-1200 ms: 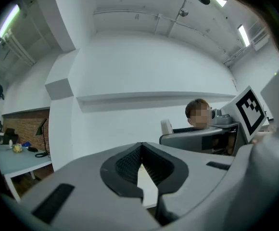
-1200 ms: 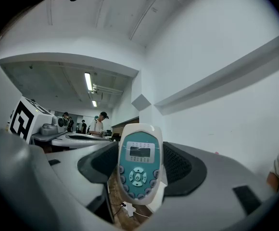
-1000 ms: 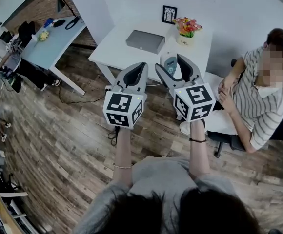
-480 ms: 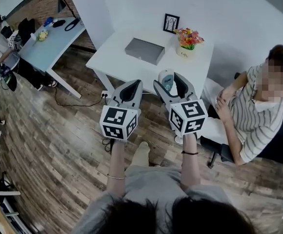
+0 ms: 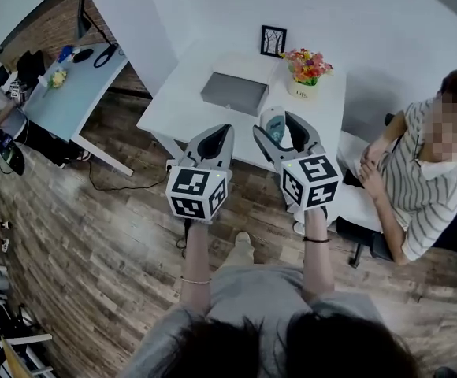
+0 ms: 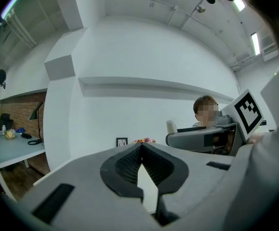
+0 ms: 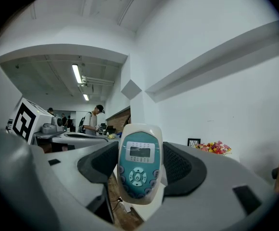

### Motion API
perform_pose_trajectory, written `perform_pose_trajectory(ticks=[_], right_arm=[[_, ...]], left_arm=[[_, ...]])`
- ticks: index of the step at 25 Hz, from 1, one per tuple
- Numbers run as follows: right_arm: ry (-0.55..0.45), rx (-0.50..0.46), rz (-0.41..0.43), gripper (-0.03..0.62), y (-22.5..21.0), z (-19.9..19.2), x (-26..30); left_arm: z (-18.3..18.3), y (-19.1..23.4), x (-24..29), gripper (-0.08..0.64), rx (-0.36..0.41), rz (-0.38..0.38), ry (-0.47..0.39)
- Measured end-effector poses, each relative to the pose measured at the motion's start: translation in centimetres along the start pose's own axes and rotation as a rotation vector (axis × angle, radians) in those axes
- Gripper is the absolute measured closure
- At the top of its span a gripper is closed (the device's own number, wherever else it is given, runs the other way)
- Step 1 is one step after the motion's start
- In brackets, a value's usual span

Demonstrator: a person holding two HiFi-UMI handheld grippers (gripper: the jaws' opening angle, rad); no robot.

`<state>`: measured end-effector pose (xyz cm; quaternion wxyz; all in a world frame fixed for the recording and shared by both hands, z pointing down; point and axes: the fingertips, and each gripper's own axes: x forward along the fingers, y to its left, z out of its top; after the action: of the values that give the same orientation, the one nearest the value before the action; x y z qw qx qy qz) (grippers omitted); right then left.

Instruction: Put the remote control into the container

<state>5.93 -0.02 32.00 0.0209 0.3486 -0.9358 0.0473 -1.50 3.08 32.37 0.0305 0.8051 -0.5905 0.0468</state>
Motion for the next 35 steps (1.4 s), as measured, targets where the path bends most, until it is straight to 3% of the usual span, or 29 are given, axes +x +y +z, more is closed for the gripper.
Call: perform_pose_trajectory(ticks=[13, 26, 35], right_arm=[[0.015, -0.023, -0.082, 0.304, -0.8, 0.9, 7.3], [0.045, 0.012, -0.076, 0.305, -3.0, -1.2, 13.7], [0.067, -0.005, -0.036, 0.304, -7.4, -0.9, 20.4]], left_arm=[[0.1, 6.2, 4.5, 0.557, -0.005, -0.114, -0.003], [-2.0, 11.8, 8.0, 0.557, -0.044, -0.093, 0.024], [-2.4, 16.1, 14.5, 0.557, -0.078, -0.082, 0.012]])
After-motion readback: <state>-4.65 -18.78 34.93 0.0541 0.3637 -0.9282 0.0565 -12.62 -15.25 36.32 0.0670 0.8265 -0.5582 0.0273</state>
